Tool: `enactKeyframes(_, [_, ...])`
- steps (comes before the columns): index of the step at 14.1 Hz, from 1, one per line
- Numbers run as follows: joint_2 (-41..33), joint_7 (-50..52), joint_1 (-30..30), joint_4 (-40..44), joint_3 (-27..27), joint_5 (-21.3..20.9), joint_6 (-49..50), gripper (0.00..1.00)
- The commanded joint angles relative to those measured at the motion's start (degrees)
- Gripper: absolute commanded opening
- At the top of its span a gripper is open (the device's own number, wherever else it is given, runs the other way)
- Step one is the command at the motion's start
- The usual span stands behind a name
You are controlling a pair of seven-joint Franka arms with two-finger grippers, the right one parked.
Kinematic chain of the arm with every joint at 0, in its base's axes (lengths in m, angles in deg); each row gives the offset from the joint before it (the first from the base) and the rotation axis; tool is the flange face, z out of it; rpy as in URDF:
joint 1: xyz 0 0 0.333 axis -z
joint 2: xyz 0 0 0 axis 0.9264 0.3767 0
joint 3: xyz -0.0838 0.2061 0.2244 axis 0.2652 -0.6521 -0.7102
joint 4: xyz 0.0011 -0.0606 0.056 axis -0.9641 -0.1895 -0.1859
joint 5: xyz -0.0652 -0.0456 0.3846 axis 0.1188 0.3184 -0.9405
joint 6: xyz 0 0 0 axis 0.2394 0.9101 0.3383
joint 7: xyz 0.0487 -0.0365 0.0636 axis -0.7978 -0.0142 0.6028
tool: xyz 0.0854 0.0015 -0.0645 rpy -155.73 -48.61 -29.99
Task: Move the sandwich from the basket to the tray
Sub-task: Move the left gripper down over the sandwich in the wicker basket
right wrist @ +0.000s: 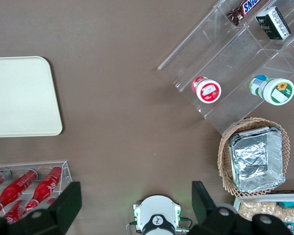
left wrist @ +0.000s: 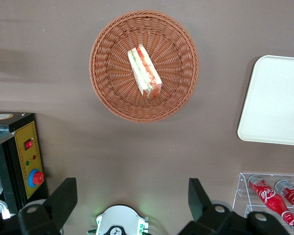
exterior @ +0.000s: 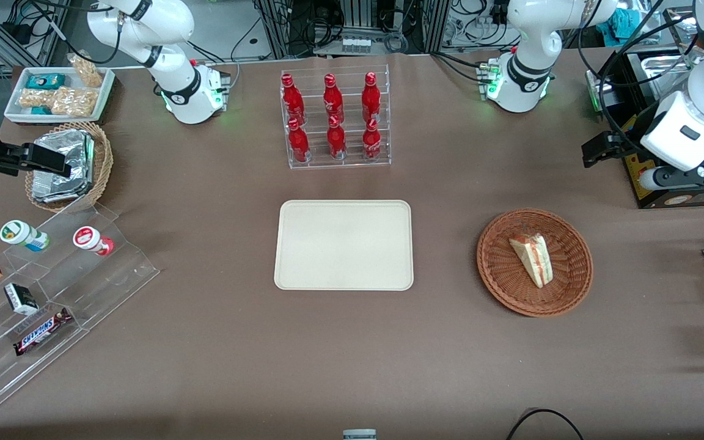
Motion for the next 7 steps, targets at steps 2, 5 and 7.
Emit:
enactKeyframes(2, [-0.54, -0.5, -1.01, -1.05, 1.04, -0.43, -1.07, 1.0])
enactKeyframes(5, [0.86, -0.41, -1.1, -1.4, 1.04, -0.08, -1.68, 1.0])
enactKeyframes(7, [2.62, 0.11, -1.1, -3.58, 0.86, 0.0, -4.12, 1.0])
